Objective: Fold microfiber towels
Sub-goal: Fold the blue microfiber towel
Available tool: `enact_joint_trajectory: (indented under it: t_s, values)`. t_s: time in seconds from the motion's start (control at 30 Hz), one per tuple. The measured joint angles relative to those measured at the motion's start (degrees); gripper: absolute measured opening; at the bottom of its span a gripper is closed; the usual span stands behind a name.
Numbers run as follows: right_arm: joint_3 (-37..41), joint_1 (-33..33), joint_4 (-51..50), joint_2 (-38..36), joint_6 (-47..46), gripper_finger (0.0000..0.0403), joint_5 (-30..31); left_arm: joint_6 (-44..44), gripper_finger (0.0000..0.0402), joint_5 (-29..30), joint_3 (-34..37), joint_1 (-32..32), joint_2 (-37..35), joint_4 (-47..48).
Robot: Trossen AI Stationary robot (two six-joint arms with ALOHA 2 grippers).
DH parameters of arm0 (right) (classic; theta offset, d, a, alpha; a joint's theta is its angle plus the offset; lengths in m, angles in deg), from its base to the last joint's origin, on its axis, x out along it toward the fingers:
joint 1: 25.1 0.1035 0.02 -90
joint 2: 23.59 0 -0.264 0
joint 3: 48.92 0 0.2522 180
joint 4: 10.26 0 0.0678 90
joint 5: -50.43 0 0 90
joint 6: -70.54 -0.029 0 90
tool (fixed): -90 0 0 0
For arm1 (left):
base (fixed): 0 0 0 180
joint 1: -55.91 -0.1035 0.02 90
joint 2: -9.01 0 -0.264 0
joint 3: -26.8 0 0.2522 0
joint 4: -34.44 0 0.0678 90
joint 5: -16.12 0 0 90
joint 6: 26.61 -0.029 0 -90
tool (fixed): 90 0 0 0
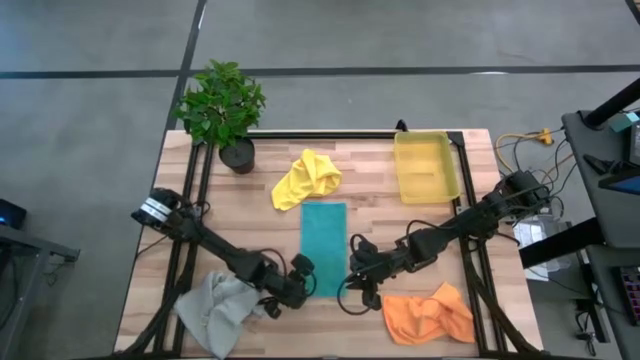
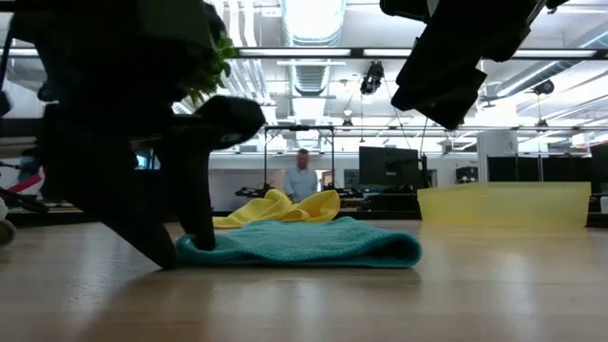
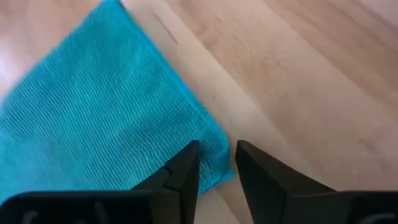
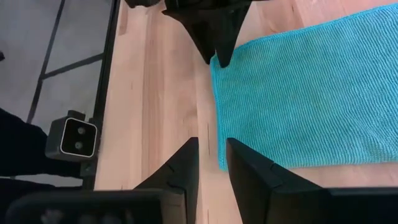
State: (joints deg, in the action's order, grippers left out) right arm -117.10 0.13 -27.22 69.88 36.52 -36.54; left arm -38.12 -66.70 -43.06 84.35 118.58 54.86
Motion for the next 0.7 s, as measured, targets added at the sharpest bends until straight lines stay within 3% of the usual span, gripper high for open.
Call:
enact_joint_trajectory:
  t_s: [0.33, 0.43, 0.57, 0.7]
  values:
    - [0.0, 0.0, 0.04, -0.02, 0.04, 0.0077, 0.0, 3.66, 0.0009, -2.58, 0.07, -0.44, 1.04, 1.83]
    - [0.0, 0.0, 0.9, 0.23, 1.07, 0.0077, 0.0, 3.66, 0.0003, -2.62, 0.11, -0.54, 0.97, 1.85]
    - [-0.23, 0.04, 1.73, 1.43, 7.27, 0.0081, -0.22, 3.68, 0.0001, -2.64, 0.15, -0.64, 0.9, 1.85]
    - [-1.34, 0.15, 2.27, 3.75, 18.05, 0.0109, -0.79, 3.7, 0.0001, -2.66, 0.21, -0.7, 0.72, 1.79]
